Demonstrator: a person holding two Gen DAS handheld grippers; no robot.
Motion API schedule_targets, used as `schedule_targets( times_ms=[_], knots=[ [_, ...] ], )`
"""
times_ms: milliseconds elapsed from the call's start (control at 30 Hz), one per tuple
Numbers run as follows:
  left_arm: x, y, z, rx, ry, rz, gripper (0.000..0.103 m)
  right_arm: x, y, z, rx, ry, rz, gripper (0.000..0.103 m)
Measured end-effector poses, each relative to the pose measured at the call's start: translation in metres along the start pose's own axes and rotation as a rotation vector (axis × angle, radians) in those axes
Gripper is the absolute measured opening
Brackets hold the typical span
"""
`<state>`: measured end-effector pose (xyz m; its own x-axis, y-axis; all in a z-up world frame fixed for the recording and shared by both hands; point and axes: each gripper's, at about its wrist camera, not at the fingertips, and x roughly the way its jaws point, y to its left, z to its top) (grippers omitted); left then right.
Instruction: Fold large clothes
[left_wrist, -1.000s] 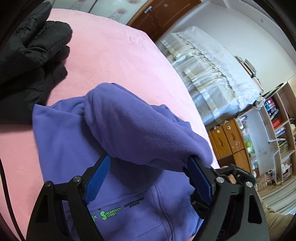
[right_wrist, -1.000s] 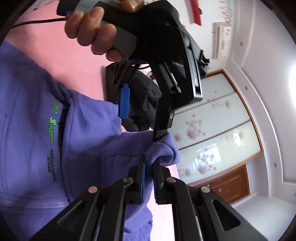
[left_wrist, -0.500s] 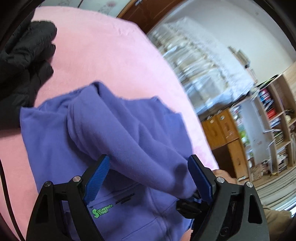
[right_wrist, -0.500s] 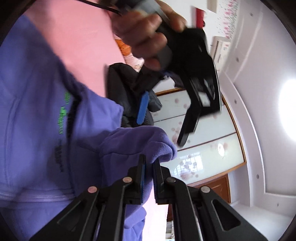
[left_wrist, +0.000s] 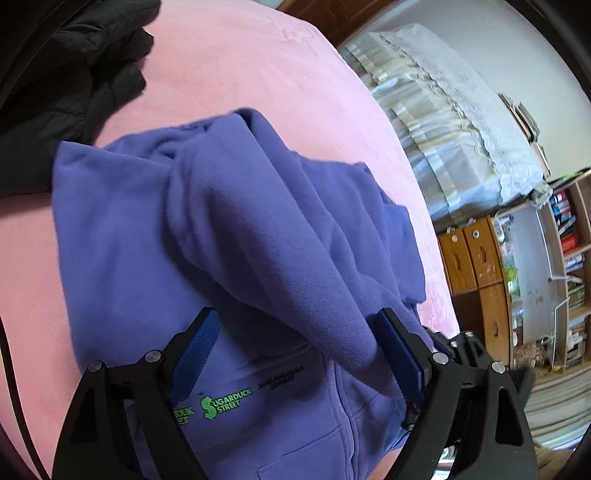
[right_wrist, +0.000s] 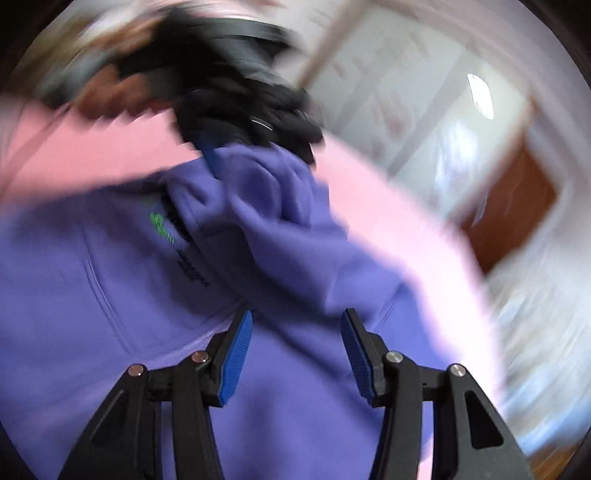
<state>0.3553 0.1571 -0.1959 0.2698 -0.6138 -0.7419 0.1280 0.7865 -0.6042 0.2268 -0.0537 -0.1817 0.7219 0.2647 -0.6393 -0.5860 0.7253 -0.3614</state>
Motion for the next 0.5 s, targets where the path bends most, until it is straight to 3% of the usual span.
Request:
schedule_targets(
  times_ms=[133,400,500],
  knots=[
    [-0.009,0.002,0.007,-0.006,-0.023,0.01,0.085,0.014,-0.054,-0.001,0.387,0.072,0.181,0.05],
    [-0.004,0.011,0.032,-0.051,-0.008,0.0,0.085,0.06,-0.122,-0.02,0.99,0.087,0.59,0.052],
    [0.007,0.013,0.037,-0.06,0.014,-0.001,0.085,0.082,-0.13,-0.03,1.107,0.126,0.624,0.054]
  ],
)
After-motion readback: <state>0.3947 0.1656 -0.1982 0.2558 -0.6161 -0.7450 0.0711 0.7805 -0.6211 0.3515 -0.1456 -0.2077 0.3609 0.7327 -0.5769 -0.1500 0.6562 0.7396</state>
